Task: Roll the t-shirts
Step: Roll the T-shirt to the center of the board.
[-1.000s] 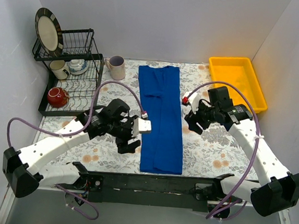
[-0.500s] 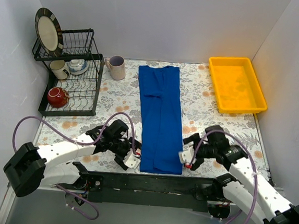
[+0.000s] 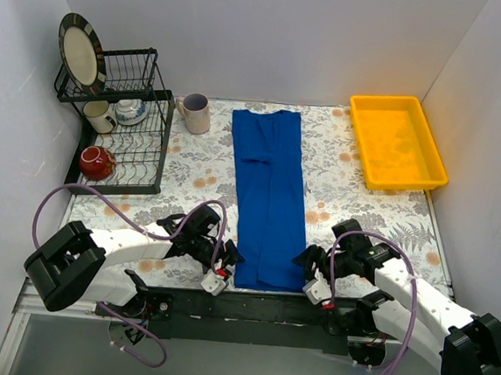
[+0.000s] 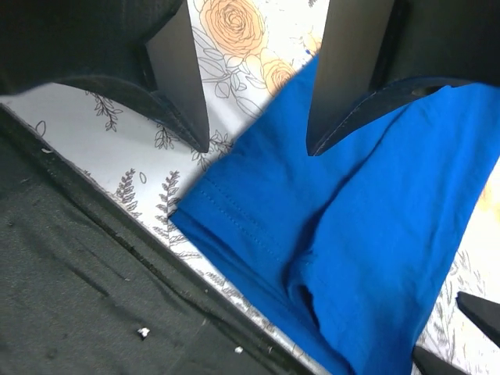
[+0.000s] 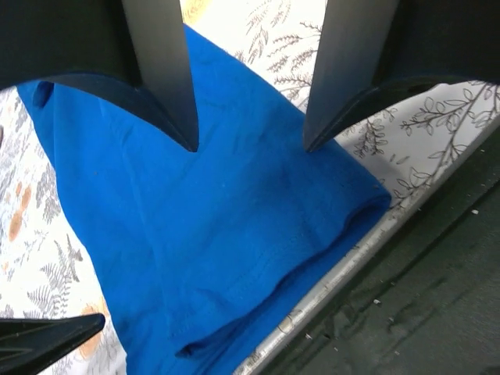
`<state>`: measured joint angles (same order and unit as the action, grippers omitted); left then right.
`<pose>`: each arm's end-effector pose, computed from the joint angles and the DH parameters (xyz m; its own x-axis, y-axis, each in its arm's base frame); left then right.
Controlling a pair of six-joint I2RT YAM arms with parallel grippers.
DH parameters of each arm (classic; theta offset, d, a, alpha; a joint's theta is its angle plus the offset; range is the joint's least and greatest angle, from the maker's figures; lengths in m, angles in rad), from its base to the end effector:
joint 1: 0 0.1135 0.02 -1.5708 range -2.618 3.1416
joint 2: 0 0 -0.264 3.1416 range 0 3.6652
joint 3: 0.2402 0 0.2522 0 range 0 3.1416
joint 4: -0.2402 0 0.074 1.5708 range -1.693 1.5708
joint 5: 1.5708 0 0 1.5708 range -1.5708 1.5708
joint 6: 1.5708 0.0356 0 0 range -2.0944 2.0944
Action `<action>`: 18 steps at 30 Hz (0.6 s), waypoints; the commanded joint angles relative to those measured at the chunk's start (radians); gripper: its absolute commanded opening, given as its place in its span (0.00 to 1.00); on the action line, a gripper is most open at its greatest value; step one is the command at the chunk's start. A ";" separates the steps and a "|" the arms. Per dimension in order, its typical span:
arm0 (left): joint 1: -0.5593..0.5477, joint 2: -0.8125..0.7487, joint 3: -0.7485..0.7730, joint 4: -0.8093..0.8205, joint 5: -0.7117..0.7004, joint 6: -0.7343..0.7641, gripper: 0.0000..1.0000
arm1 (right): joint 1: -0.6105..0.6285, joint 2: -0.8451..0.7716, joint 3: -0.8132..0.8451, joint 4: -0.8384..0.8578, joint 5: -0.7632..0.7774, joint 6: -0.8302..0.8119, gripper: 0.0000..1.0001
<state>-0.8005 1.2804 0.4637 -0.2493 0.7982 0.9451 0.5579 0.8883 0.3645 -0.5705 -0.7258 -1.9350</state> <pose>0.1235 -0.1639 0.1425 0.2446 0.5604 -0.7913 0.9287 -0.3701 0.0249 0.1078 0.0951 0.1584 0.8799 -0.2748 -0.3877 -0.4714 -0.6082 -0.6387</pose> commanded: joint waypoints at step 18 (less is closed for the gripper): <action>-0.071 0.082 -0.040 -0.044 0.045 0.167 0.42 | 0.010 -0.039 -0.051 -0.204 -0.075 -0.300 0.55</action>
<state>-0.8474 1.3216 0.4511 -0.2508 0.8593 1.0958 0.5591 0.8436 0.3317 -0.7597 -0.7666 -1.9835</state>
